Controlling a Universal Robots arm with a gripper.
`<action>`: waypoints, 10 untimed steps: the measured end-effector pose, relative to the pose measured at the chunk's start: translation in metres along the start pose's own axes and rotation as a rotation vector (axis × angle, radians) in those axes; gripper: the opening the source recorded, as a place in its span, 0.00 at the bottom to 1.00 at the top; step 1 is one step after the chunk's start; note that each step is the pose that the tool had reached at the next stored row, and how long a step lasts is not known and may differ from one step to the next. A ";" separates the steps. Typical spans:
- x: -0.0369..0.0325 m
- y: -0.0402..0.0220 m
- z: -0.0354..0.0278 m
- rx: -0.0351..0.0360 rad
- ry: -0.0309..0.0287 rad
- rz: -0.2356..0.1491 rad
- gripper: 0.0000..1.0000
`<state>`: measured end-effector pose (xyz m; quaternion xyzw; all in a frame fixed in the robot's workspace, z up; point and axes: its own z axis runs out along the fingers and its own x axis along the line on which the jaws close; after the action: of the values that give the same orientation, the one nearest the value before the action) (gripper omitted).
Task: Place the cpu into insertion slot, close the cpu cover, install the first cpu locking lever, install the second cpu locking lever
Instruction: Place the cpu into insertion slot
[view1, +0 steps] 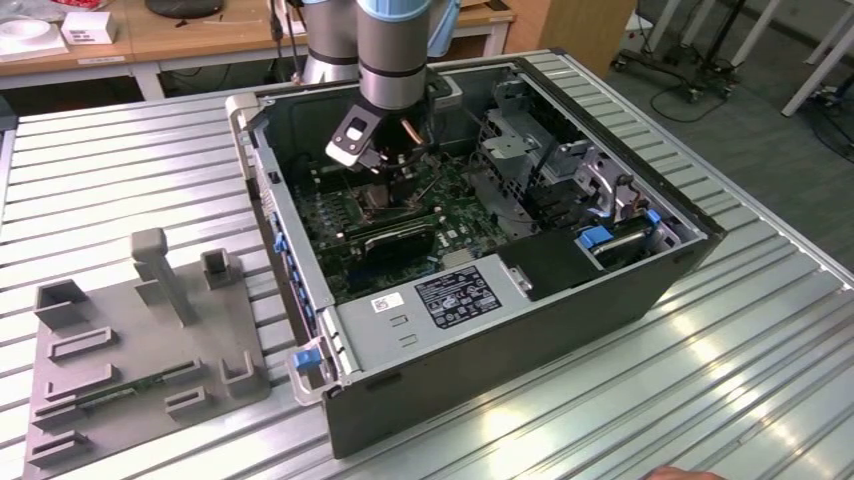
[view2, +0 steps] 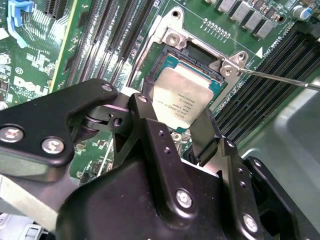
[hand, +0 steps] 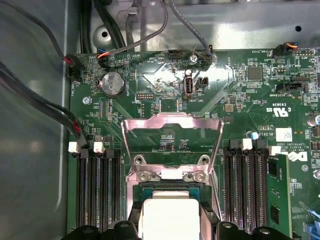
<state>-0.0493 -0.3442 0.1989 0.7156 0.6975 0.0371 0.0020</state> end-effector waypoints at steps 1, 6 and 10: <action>-0.0001 -0.0001 0.0008 0.0002 0.0003 0.000 0.54; -0.0002 -0.0003 0.0026 0.0004 0.0010 0.000 0.54; -0.0002 -0.0009 0.0029 -0.0001 0.0059 0.000 0.54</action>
<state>-0.0500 -0.3442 0.1960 0.7156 0.6974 0.0392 0.0000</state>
